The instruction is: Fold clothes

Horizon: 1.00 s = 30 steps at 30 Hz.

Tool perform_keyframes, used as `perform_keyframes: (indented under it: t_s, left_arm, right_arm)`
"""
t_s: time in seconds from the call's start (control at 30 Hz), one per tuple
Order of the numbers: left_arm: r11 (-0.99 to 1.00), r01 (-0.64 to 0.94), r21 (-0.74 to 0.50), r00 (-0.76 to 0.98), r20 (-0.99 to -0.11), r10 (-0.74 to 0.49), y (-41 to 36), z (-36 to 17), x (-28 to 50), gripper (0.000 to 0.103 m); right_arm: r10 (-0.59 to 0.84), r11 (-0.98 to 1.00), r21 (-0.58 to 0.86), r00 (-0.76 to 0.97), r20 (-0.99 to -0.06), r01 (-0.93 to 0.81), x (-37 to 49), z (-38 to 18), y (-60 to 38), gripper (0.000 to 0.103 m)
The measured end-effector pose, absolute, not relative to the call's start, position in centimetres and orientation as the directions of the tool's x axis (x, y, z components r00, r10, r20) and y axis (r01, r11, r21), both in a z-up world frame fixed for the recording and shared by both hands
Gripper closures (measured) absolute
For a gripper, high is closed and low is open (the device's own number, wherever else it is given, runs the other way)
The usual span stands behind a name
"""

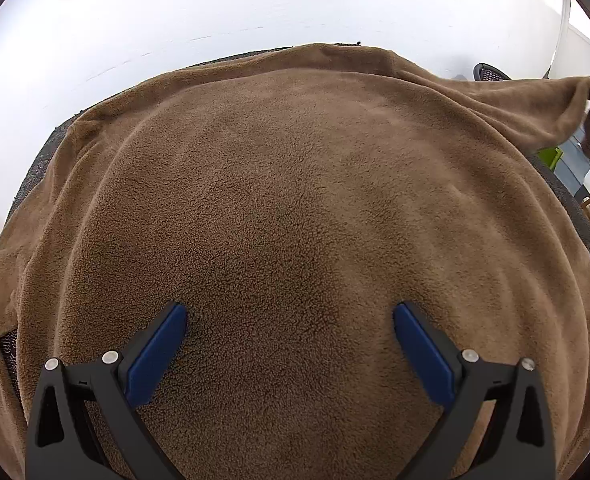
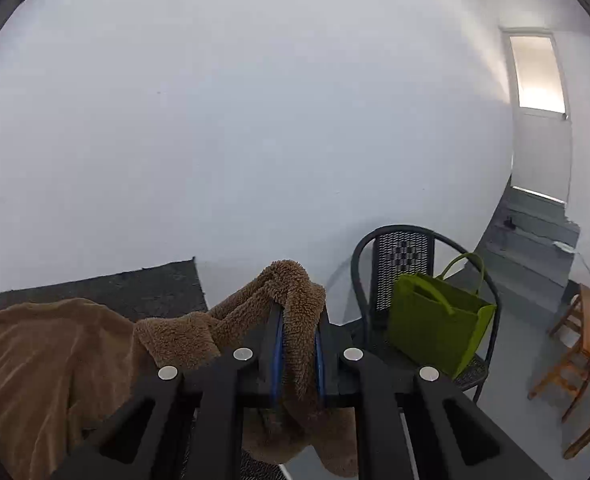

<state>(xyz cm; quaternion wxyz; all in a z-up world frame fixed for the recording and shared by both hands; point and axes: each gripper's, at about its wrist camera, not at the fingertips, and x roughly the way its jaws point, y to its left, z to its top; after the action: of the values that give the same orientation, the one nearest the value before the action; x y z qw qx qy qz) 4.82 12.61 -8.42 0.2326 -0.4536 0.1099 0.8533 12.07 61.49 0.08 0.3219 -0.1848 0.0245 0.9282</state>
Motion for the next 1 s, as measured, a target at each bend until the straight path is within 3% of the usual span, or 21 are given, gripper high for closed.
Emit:
perform_keyframes:
  t_s: [0.07, 0.1, 0.2, 0.23, 0.33, 0.43, 0.53, 0.67, 0.77, 0.83, 1.0]
  left_arm:
    - [-0.868, -0.496, -0.025, -0.480, -0.825, 0.298, 12.6, -8.4, 4.8, 0.000]
    - [-0.868, -0.496, -0.025, -0.480, -0.825, 0.298, 12.6, -8.4, 4.8, 0.000]
    - [-0.867, -0.497, -0.027, -0.479, -0.825, 0.300, 12.5, -8.4, 4.8, 0.000]
    - [-0.868, -0.497, -0.027, -0.479, -0.825, 0.300, 12.5, -8.4, 4.8, 0.000]
    - [-0.868, -0.496, -0.027, -0.479, -0.825, 0.300, 12.5, -8.4, 4.8, 0.000]
    - [-0.868, -0.496, -0.028, -0.479, -0.825, 0.300, 12.5, -8.3, 4.9, 0.000]
    - [-0.868, -0.496, -0.029, -0.479, -0.824, 0.302, 12.5, -8.3, 4.8, 0.000]
    - [-0.868, -0.495, -0.032, -0.479, -0.824, 0.303, 12.5, -8.3, 4.8, 0.000]
    - [-0.868, -0.495, -0.034, -0.478, -0.823, 0.305, 12.4, -8.3, 4.8, 0.000]
    - [-0.868, -0.495, -0.036, -0.478, -0.823, 0.307, 12.5, -8.3, 4.8, 0.000]
    - [-0.868, -0.494, -0.039, -0.477, -0.823, 0.309, 12.5, -8.3, 4.7, 0.000]
  right_arm:
    - [0.520, -0.834, -0.071, -0.735, -0.434, -0.548, 10.3, -1.1, 61.3, 0.085]
    - [0.465, -0.862, -0.055, -0.743, -0.481, -0.504, 9.5, -1.8, 61.2, 0.076]
    - [0.381, -0.904, -0.051, -0.746, -0.547, -0.424, 8.6, -4.1, 59.5, 0.017]
    - [0.382, -0.904, -0.053, -0.746, -0.546, -0.424, 8.8, -4.6, 58.9, 0.016]
    - [0.368, -0.903, -0.022, -0.746, -0.554, -0.429, 9.8, -5.5, 58.1, 0.016]
    - [0.243, -0.944, 0.042, -0.773, -0.586, -0.329, 9.5, -6.2, 56.7, 0.016]
    - [-0.128, -0.926, 0.352, -0.765, -0.631, -0.134, 8.3, -7.6, 56.1, 0.016]
    - [-0.478, -0.724, 0.689, -0.692, -0.541, -0.039, 4.4, -10.7, 55.5, 0.016]
    - [-0.529, -0.656, 0.750, -0.656, -0.538, -0.085, 1.5, -13.0, 55.2, 0.021]
    - [-0.512, -0.662, 0.739, -0.641, -0.571, -0.130, 0.2, -14.1, 55.1, 0.048]
    - [-0.470, -0.613, 0.759, -0.670, -0.574, -0.220, -1.0, -16.1, 56.0, 0.058]
